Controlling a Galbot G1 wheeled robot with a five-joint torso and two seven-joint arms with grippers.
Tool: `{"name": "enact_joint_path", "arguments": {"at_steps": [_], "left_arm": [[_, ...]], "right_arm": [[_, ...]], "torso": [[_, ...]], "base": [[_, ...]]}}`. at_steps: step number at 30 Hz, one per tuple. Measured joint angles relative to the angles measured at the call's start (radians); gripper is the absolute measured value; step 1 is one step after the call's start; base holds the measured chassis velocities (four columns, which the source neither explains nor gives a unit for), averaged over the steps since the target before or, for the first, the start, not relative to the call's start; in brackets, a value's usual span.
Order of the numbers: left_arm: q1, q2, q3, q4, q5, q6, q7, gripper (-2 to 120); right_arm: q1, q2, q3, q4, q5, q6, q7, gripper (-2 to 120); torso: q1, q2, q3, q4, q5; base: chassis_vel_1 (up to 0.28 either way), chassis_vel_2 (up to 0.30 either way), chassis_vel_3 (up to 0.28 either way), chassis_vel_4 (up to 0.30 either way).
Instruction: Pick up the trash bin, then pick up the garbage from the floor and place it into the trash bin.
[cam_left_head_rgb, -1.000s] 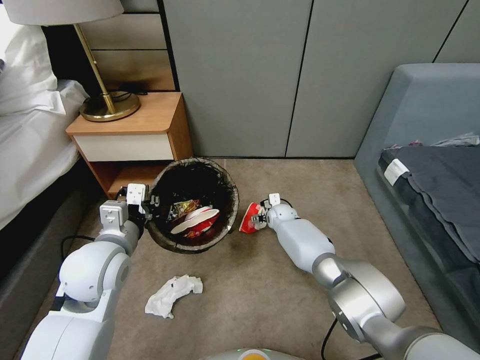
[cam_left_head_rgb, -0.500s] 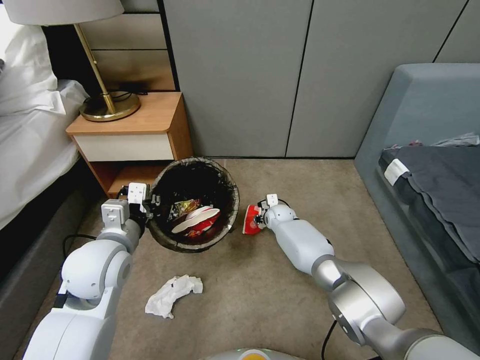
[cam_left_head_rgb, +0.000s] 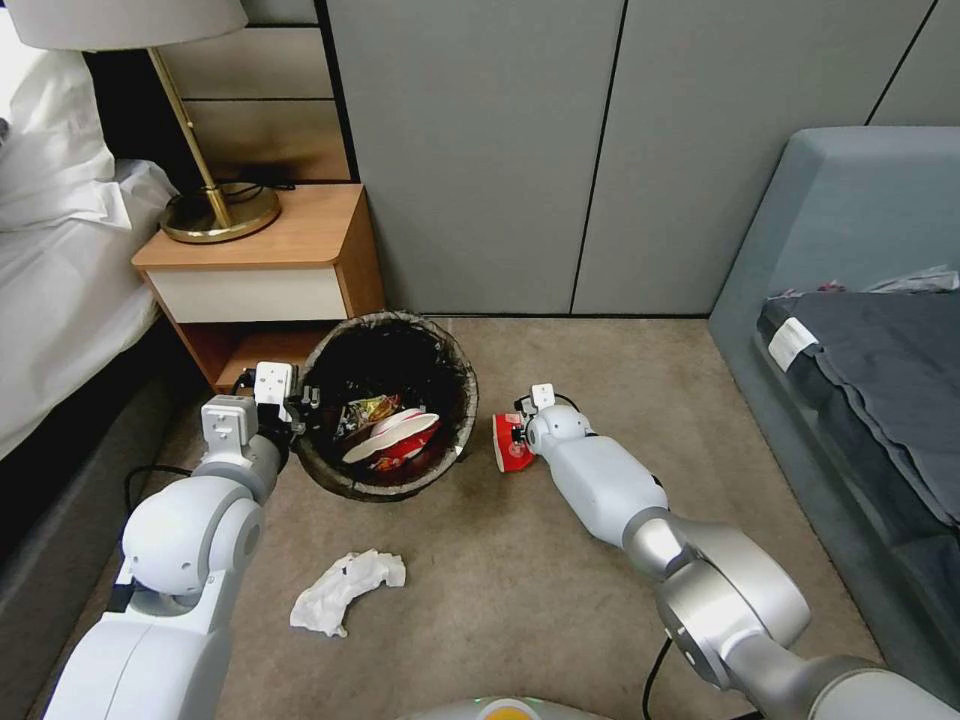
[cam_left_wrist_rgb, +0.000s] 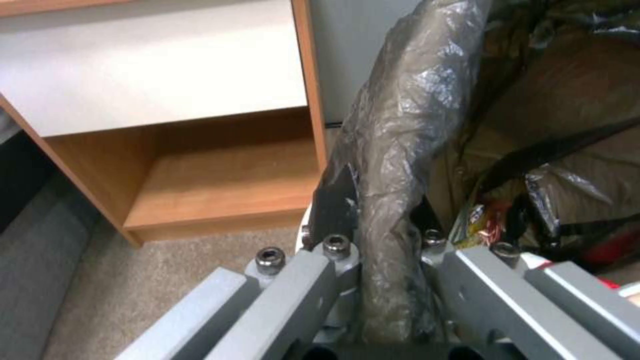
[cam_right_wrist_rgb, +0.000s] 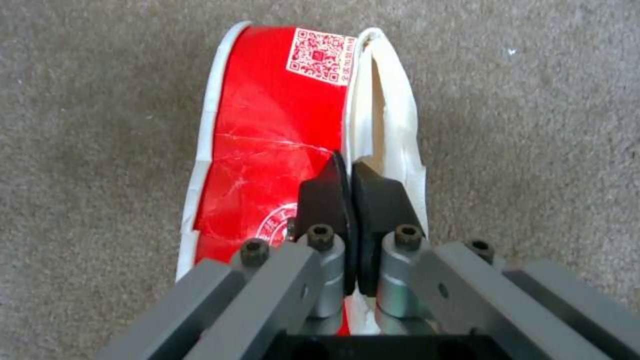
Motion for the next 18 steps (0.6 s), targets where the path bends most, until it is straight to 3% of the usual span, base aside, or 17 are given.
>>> {"name": "enact_joint_path", "arguments": {"at_steps": [10,18], "left_arm": [[0.006,0.005,-0.007,-0.008,0.000,0.000,-0.001,0],[-0.002,0.015,-0.014,-0.003,-0.011,0.000,-0.007,0]], "right_arm": [[-0.022,-0.001,-0.003,0.062,0.009,-0.019,0.019,0],[-0.067,-0.142,-0.040,0.356,0.146,-0.125,0.113,0]], "torso": [[0.000,0.000,0.000,0.0000,0.0000],[0.000,0.000,0.000,-0.0001,0.0001]], "base": [[0.000,0.000,0.000,0.000],[0.000,0.000,0.000,0.000]]}}
